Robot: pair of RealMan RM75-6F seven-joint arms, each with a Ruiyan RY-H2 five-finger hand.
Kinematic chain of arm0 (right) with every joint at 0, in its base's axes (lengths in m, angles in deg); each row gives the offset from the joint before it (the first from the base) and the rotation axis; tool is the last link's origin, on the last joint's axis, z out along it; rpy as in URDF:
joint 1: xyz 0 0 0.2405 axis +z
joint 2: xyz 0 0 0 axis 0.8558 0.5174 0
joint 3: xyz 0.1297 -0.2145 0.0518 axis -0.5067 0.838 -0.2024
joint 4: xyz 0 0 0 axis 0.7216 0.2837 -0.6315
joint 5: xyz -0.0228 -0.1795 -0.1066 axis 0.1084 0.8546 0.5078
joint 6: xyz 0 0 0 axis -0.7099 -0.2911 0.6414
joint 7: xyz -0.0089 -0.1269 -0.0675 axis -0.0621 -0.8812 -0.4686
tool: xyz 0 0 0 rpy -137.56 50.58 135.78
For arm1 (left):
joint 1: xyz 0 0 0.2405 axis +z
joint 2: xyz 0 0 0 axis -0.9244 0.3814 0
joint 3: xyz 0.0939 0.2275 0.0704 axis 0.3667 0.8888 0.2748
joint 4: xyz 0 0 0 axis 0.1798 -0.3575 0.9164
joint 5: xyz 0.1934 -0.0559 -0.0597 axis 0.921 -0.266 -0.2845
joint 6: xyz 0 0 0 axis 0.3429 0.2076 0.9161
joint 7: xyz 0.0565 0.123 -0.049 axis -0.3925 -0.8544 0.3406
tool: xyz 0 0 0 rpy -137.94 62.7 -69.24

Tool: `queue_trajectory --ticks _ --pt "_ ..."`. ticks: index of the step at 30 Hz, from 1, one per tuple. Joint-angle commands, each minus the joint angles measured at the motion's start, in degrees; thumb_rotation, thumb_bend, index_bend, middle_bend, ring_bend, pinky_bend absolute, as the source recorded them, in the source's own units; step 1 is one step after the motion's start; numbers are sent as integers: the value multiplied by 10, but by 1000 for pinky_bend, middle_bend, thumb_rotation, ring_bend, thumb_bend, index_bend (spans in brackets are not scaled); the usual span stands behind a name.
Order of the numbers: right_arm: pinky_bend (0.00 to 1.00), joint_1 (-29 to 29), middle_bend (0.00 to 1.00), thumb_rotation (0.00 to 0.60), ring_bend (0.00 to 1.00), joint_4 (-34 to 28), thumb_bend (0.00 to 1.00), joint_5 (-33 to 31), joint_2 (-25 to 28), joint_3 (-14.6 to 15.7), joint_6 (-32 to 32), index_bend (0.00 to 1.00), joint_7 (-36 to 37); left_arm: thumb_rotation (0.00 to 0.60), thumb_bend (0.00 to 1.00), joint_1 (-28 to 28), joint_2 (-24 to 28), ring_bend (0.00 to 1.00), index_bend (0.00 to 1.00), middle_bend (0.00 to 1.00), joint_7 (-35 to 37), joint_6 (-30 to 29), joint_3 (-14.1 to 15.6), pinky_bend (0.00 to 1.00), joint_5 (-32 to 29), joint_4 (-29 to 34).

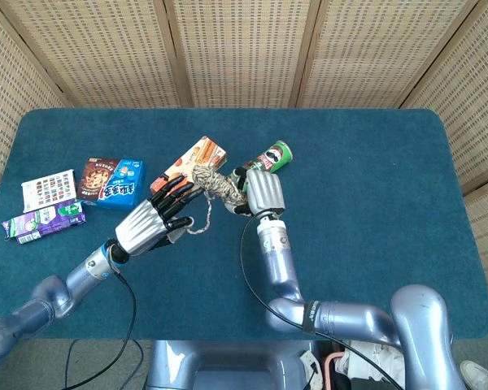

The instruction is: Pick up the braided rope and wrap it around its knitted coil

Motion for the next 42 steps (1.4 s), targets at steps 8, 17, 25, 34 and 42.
queue_trajectory --ticks 8,17,25,34,42 --pt "717 -16 766 600 598 -1 608 80 14 38 56 699 -8 600 577 -43 63 0 854 0 -66 123 -115 0 -103 252" --pt "704 -43 766 600 598 -16 607 203 62 65 158 699 111 600 578 -41 52 0 856 0 -75 198 -172 0 -200 277" --pt "695 -55 766 600 598 -7 606 284 76 76 193 699 189 600 578 -37 33 0 856 0 -61 242 -203 0 -255 255" --pt "695 -69 766 600 598 -23 606 293 78 53 197 699 253 600 577 -24 18 0 856 0 -34 277 -203 0 -275 216" --pt "695 -76 766 600 598 -39 606 281 84 35 204 699 276 600 576 -16 14 0 856 0 -15 291 -197 0 -267 199"
